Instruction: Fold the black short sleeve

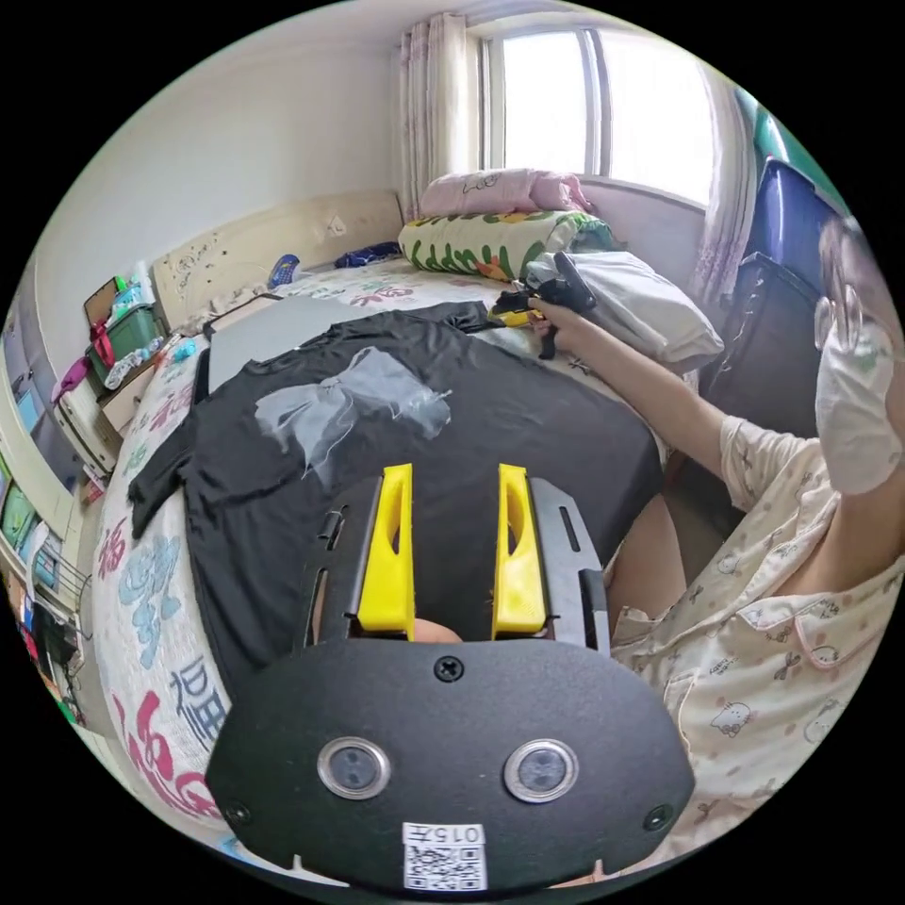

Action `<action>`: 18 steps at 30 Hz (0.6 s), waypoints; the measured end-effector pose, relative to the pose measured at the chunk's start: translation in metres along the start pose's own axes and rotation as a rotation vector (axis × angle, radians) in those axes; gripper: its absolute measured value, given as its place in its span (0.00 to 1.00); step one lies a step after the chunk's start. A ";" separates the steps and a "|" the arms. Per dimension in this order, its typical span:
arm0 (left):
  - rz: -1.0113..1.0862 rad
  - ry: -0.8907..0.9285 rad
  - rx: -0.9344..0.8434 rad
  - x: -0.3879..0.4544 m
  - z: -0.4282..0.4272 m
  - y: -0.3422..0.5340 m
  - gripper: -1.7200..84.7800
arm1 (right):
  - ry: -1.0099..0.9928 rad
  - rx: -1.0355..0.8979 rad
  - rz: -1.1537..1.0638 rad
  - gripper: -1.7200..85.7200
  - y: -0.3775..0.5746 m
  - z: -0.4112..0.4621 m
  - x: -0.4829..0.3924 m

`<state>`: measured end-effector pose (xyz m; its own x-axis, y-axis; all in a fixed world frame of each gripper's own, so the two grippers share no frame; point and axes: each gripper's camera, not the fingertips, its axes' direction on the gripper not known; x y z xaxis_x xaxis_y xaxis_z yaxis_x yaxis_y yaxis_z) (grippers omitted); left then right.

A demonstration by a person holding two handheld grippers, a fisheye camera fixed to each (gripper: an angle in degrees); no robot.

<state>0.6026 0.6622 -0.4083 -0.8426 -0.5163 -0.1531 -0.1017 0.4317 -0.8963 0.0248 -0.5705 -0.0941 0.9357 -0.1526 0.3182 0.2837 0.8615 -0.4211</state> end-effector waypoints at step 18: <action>0.024 -0.042 -0.175 -0.084 0.499 -0.583 0.18 | -0.086 0.019 0.081 0.08 -0.004 -0.077 -0.031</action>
<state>0.9967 0.0852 -0.0805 -0.8232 -0.5336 -0.1940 -0.1758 0.5646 -0.8064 0.0108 -0.6066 -0.1679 0.9337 -0.0408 0.3557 0.2031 0.8786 -0.4322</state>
